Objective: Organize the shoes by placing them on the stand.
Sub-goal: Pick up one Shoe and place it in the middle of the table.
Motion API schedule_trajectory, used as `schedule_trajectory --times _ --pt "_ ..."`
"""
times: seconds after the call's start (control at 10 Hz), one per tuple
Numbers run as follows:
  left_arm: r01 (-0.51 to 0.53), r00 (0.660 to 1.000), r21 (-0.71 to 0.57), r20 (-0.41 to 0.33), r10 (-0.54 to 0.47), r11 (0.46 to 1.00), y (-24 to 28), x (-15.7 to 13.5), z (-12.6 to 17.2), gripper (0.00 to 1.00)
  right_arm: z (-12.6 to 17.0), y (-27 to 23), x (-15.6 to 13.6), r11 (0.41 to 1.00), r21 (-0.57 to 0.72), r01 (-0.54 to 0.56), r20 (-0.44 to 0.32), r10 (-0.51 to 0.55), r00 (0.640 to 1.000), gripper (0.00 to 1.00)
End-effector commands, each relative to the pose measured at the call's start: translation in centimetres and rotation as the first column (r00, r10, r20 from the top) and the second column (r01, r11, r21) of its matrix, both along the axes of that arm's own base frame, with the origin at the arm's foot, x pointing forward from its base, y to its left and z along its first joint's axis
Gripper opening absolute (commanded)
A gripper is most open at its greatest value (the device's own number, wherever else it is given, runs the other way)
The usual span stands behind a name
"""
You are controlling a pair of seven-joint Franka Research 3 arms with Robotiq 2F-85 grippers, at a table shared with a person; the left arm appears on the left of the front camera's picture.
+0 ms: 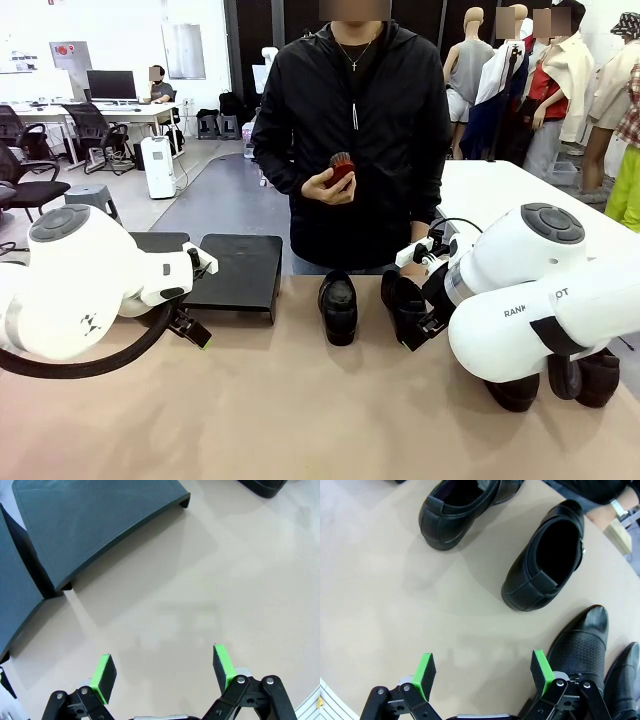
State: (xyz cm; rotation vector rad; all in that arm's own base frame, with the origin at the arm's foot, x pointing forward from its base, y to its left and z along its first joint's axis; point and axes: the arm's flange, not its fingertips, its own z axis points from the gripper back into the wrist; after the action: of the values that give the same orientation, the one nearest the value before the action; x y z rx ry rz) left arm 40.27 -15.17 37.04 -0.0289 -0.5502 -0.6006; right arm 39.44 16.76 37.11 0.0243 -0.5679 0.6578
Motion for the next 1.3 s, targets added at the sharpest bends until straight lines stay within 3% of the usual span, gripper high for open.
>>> schedule_trajectory --times 0.0,0.1,0.2,0.4,0.5,0.8,0.9,1.2 --pt "0.0 1.0 0.0 0.0 0.0 1.0 0.0 0.0 0.0 1.0 0.0 0.0 0.0 1.0 0.0 0.0 0.0 0.0 1.0 1.0" --pt "0.002 0.995 0.016 -0.103 0.0 1.0 0.4 -2.0 2.9 1.0 2.5 -0.5 -1.6 0.999 0.042 0.017 -0.028 -0.016 0.999 1.0" --pt "-0.029 0.988 -0.182 -0.152 0.001 0.983 1.0 -4.7 6.1 1.0 5.4 -1.5 -3.8 0.991 0.114 0.073 -0.118 -0.059 0.991 1.0" --pt "-0.153 0.969 -0.242 -0.229 0.096 0.958 3.6 -9.7 11.4 1.0 11.6 -3.6 -9.6 0.953 0.277 0.124 -0.192 -0.072 0.979 1.0" --pt "-0.065 0.969 -0.296 -0.248 -0.011 0.953 5.8 -12.6 13.3 1.0 14.2 -5.0 -13.0 0.933 0.317 0.172 -0.215 -0.106 0.971 1.0" --pt "0.002 0.99 -0.377 -0.129 -0.055 0.926 12.0 -21.0 15.0 1.0 17.3 -10.5 -21.6 0.906 0.377 0.192 -0.153 -0.143 0.978 1.0" --pt "-0.056 0.996 -0.436 -0.086 0.02 0.898 14.0 -22.5 14.8 1.0 17.4 -12.5 -23.5 0.879 0.417 0.23 -0.119 -0.198 0.973 1.0" --pt "-0.242 0.969 -0.559 -0.096 0.228 0.793 17.3 -22.5 13.4 1.0 16.4 -16.1 -25.1 0.819 0.473 0.324 -0.104 -0.313 0.944 1.0"
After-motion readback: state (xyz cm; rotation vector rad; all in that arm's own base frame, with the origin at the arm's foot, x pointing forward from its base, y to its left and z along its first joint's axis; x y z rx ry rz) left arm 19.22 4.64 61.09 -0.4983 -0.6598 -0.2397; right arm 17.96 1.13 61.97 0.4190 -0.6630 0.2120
